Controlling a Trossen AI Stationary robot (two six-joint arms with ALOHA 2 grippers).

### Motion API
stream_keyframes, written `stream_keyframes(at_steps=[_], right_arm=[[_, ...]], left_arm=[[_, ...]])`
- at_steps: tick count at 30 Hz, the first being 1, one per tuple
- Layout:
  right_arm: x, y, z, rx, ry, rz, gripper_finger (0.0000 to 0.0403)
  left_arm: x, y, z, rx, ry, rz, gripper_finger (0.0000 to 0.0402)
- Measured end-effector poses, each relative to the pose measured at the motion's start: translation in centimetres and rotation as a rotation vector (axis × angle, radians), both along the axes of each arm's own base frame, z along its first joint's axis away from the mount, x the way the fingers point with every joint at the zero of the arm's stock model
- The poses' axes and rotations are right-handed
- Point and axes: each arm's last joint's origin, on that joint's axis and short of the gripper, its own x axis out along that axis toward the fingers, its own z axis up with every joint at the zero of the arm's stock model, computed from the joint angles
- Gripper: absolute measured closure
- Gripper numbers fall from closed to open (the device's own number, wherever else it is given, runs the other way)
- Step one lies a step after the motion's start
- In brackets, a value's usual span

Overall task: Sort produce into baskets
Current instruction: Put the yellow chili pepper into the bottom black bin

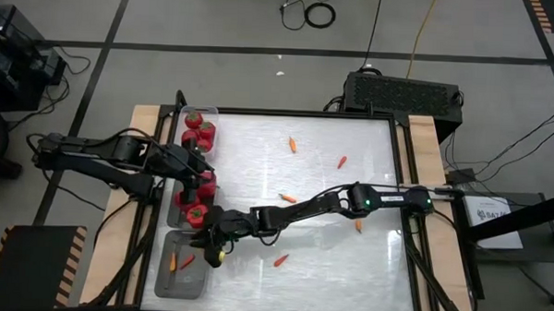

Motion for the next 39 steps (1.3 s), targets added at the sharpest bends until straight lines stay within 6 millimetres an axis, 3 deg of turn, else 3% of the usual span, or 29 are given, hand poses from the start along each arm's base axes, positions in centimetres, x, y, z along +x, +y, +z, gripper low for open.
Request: stream_keyframes(at_steps=[10,16,20,28,33,39], right_arm=[[-0.3,-0.1,1.0,0.043,0.027,0.052,0.0290],[-2.2,-0.6,4.4,-0.007,0.209,0.082,0.0303],[-5.3,-0.8,7.6,-0.101,0.421,0.109,0.0310],[-13.5,0.1,12.6,-0.322,0.832,0.117,0.0321],[-18.0,0.8,14.9,-0.404,1.002,0.086,0.0328],[-23.4,1.9,16.9,-0.398,1.030,0.082,0.0330]], left_arm=[[0.0,0.0,0.0,-0.008,0.001,-0.005,0.0240],[0.0,0.0,0.0,-0.010,-0.002,-0.006,0.0240],[0.2,-0.1,0.2,-0.012,-0.029,-0.006,0.0240],[1.8,-0.2,1.1,-0.024,-0.180,-0.007,0.0240],[4.3,-0.5,1.0,-0.054,-0.243,-0.039,0.0240],[8.8,-1.1,-1.1,-0.107,-0.243,-0.105,0.0240]])
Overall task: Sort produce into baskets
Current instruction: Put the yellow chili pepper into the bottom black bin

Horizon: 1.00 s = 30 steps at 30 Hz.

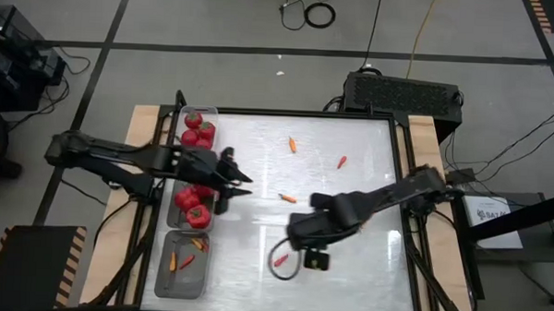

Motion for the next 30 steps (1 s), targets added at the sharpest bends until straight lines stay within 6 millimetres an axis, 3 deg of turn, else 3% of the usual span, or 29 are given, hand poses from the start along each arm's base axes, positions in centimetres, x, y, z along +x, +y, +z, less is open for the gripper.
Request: stream_keyframes(at_steps=[5,12,16,21,30], right_arm=[[-5.6,-0.1,0.1,0.057,-0.022,-0.112,0.0330],[-11.8,-0.5,-2.0,0.211,-0.152,-0.258,0.0330],[-14.3,-0.8,-3.7,0.271,-0.177,-0.300,0.0330],[-17.4,-1.5,-6.4,0.270,-0.121,-0.351,0.0330],[-20.6,-3.3,-9.5,0.296,-0.096,-0.424,0.0330]], left_arm=[[4.0,-0.5,-2.7,-0.023,-0.008,-0.040,0.0240],[8.6,-0.5,-7.7,-0.011,0.057,-0.106,0.0240],[11.0,0.6,-10.3,-0.042,0.138,-0.108,0.0240],[13.1,2.4,-12.1,-0.042,0.198,-0.061,0.0240],[14.6,4.9,-14.7,-0.062,0.263,-0.013,0.0240]])
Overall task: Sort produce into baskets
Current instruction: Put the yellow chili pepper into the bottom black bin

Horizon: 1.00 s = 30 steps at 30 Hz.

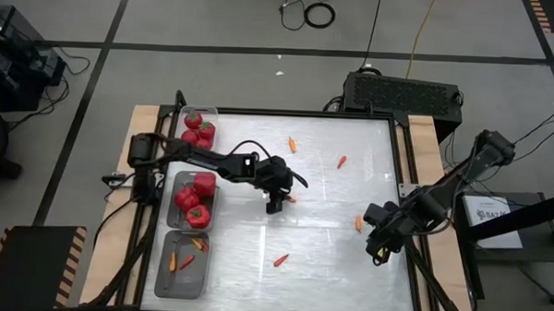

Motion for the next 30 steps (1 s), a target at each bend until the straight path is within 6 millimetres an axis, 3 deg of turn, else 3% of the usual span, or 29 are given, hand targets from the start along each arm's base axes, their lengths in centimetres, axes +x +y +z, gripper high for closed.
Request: stream_keyframes(at_steps=[12,18,26,30], right_arm=[[-0.4,-0.4,0.3,-0.002,-0.039,0.051,0.0330],[-0.4,-0.4,0.3,-0.002,-0.039,0.049,0.0330],[-0.3,-0.5,0.3,-0.034,-0.064,0.026,0.0330],[-0.3,-0.4,0.3,-0.028,-0.071,0.026,0.0330]], left_arm=[[-0.1,0.1,-2.9,0.012,0.109,-0.043,0.0240],[-0.2,-0.1,-3.0,0.023,0.125,-0.066,0.0243],[-0.2,-0.1,-3.1,0.019,0.136,-0.060,0.0326],[-0.9,-0.2,-2.2,0.004,0.161,-0.066,0.0372]])
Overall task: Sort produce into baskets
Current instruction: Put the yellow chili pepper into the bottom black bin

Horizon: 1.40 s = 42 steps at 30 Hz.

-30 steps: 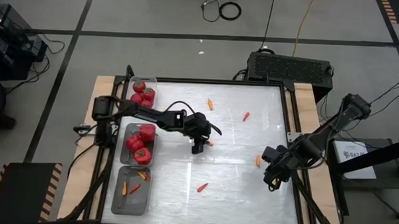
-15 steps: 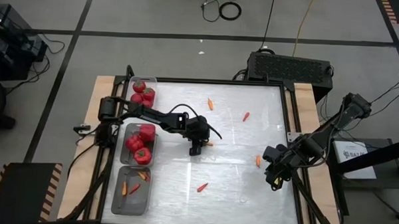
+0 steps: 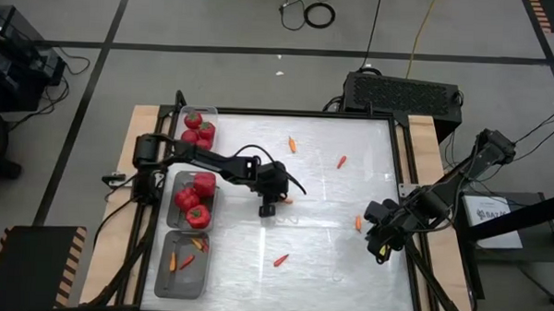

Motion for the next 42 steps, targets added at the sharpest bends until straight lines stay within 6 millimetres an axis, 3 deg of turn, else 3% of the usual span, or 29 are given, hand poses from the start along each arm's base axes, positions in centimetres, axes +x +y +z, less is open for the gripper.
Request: stream_keyframes(at_steps=[4,8,12,15,21,27,35,42], right_arm=[[0.1,0.1,0.1,0.012,-0.014,0.000,0.0330],[0.3,0.2,0.2,0.022,-0.040,0.012,0.0330],[0.7,0.2,0.4,0.004,-0.083,0.022,0.0330],[1.1,0.1,0.5,-0.009,-0.120,0.058,0.0330],[1.9,0.0,1.0,-0.038,-0.212,0.142,0.0330],[2.4,-0.3,1.1,-0.093,-0.263,0.225,0.0330],[2.6,-0.4,1.2,-0.133,-0.285,0.297,0.0330],[2.5,-0.4,1.2,-0.143,-0.287,0.314,0.0330]], left_arm=[[-0.6,-0.2,3.1,-0.074,-0.020,0.048,0.0387],[-1.7,-1.3,7.0,-0.234,-0.032,0.030,0.0372],[-3.6,-4.8,11.0,-0.435,-0.035,-0.019,0.0361],[-5.6,-8.4,12.8,-0.491,0.033,-0.055,0.0359],[-10.1,-14.7,13.7,-0.507,0.259,-0.035,0.0358],[-13.6,-18.5,12.9,-0.466,0.502,0.085,0.0358],[-15.7,-20.6,12.6,-0.446,0.603,0.237,0.0357],[-17.5,-19.8,12.1,-0.339,0.785,0.404,0.0357]])
